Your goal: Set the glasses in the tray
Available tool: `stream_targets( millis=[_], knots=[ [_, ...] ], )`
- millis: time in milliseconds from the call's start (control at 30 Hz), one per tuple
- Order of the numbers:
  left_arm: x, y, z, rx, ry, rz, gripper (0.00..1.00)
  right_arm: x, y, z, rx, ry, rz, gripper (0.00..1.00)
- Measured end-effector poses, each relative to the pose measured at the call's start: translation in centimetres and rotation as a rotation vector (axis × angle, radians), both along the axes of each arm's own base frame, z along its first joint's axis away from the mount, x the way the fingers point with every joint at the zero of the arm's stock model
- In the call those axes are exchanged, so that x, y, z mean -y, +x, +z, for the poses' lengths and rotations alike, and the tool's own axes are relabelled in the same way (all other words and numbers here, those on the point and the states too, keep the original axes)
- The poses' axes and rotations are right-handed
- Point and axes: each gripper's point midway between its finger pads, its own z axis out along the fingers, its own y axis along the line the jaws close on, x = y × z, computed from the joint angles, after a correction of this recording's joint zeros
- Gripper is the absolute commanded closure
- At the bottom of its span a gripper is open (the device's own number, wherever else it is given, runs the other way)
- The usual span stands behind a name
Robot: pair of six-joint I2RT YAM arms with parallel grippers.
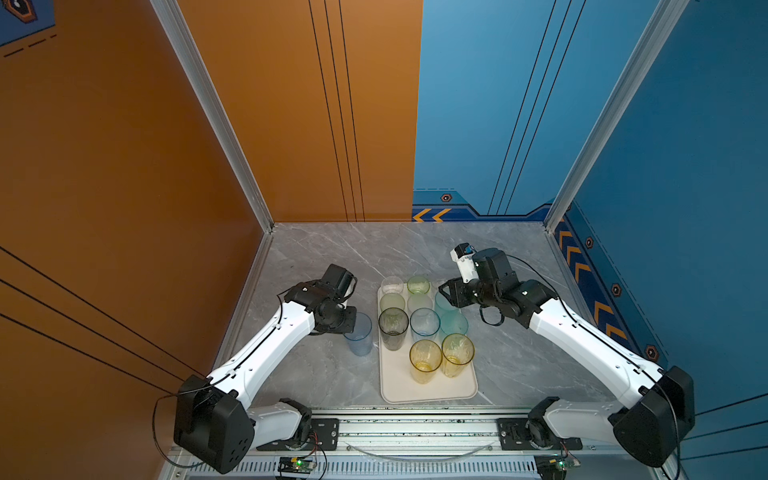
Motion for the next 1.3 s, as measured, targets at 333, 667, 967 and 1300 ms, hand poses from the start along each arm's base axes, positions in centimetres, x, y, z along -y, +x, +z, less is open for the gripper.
stream_targets(
  millis=[333,667,967,1300],
  knots=[
    [0.3,-0.1,0.1,-0.014,0.032,-0.036,0.92,0.0,0.0,-0.2,-0.003,-0.002,0.000,0.51],
    [-0.1,-0.1,1.5,-0.005,0.086,-0.060,0.93,0.0,-0.1,-0.2,-0.003,-0.002,0.000,0.51],
    [0.5,-1.2,2.4,-0.014,0.115,-0.114,0.93,-0.2,-0.2,-0.2,-0.003,-0.002,0.008,0.51],
    [0.8,-2.9,3.7,-0.005,0.115,-0.160,0.93,-0.8,-0.7,-0.1,-0.002,-0.004,0.025,0.51]
  ],
)
